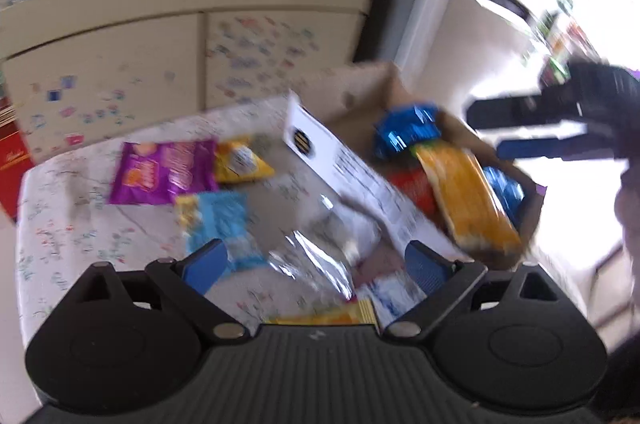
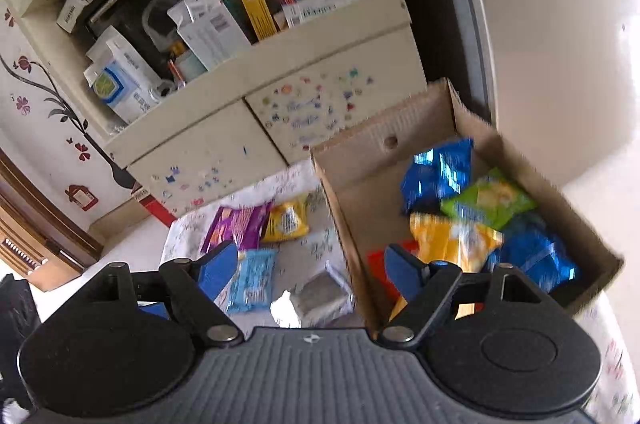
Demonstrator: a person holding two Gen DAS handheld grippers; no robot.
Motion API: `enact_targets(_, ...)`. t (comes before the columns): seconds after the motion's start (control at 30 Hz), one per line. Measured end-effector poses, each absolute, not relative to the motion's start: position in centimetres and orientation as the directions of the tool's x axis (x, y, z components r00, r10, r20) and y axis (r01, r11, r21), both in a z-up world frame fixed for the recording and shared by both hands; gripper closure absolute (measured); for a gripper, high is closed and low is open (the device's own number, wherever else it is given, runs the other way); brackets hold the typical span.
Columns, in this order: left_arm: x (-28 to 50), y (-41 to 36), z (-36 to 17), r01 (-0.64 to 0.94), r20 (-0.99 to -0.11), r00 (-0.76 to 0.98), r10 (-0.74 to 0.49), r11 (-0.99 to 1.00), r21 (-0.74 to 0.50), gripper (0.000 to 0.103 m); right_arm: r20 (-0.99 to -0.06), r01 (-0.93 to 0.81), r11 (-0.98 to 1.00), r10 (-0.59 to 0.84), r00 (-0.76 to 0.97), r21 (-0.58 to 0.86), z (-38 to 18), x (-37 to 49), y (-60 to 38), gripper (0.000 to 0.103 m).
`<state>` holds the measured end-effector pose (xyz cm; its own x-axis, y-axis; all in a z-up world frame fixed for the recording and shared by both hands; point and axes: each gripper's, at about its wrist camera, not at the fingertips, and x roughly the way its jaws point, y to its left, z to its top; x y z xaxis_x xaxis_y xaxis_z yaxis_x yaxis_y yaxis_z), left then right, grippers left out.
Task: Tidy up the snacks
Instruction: 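Lower the left tool to the yellow waffle pack while the right tool approaches the pink pack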
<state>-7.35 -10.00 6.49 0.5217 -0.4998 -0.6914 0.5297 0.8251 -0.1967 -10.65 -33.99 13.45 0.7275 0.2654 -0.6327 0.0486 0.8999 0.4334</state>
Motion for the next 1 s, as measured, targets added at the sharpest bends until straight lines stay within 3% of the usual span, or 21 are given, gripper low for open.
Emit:
enact_targets(0.37, -10.8, -13.0, 2.3, 0.778, -0.755, 0.417, -0.507, 0.628, 0.008, 0.008, -0.698, 0.267, 0.769, 0.302, 0.65, 0.581, 8.3, -15.7, -33.2, 0.016)
enact_targets(1.0, -9.6, -13.9, -0.8, 0.861, -0.757, 0.362, -0.544, 0.505, 0.049, 0.009, -0.773, 0.463, 0.706, 0.19, 0.605, 0.536, 3.9, -13.2, -30.8, 0.017)
